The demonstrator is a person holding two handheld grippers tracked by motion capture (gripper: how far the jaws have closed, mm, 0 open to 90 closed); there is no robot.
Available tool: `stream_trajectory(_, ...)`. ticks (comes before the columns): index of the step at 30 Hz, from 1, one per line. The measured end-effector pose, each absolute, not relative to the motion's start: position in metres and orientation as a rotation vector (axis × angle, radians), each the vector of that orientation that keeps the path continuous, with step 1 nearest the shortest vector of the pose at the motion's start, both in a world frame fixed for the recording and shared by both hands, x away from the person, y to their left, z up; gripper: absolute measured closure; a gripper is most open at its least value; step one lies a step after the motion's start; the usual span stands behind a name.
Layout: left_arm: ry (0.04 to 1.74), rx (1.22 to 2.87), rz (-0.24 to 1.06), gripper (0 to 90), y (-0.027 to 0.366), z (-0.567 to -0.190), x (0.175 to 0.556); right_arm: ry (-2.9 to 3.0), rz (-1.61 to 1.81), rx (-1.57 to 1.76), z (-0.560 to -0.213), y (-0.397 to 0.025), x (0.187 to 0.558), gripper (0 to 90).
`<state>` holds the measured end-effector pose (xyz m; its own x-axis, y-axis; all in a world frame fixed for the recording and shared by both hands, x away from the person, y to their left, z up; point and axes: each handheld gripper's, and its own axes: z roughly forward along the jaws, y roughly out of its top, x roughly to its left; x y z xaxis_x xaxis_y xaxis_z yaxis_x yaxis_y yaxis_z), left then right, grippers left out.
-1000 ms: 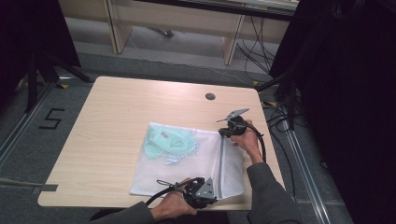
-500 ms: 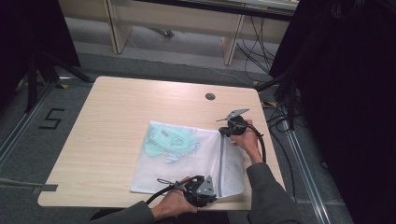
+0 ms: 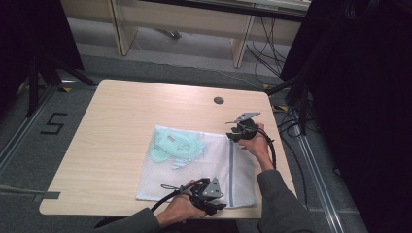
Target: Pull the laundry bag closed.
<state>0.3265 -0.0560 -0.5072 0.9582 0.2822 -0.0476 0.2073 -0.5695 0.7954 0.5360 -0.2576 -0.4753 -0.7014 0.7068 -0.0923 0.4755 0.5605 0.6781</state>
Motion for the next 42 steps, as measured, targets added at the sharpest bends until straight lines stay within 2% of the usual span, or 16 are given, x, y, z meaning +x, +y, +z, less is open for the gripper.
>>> stream_trajectory(15,0.407,2.224,0.206,46.4,-0.024,-0.489,0.341,2.427,0.944,0.965,-0.455,-0.251,0.51,47.3)
stream_trajectory(18,0.483,2.18,0.164,44.5,-0.012,-0.488,0.345,2.422,0.96,0.97,-0.454,-0.248,0.505,45.6)
stream_trajectory(24,0.528,2.178,0.24,41.4,0.012,-0.481,0.352,2.449,0.963,0.939,-0.449,-0.243,0.487,45.9)
stream_trajectory(42,0.633,2.176,0.305,34.4,0.072,-0.475,0.354,2.477,1.104,0.938,-0.448,-0.246,0.444,40.6)
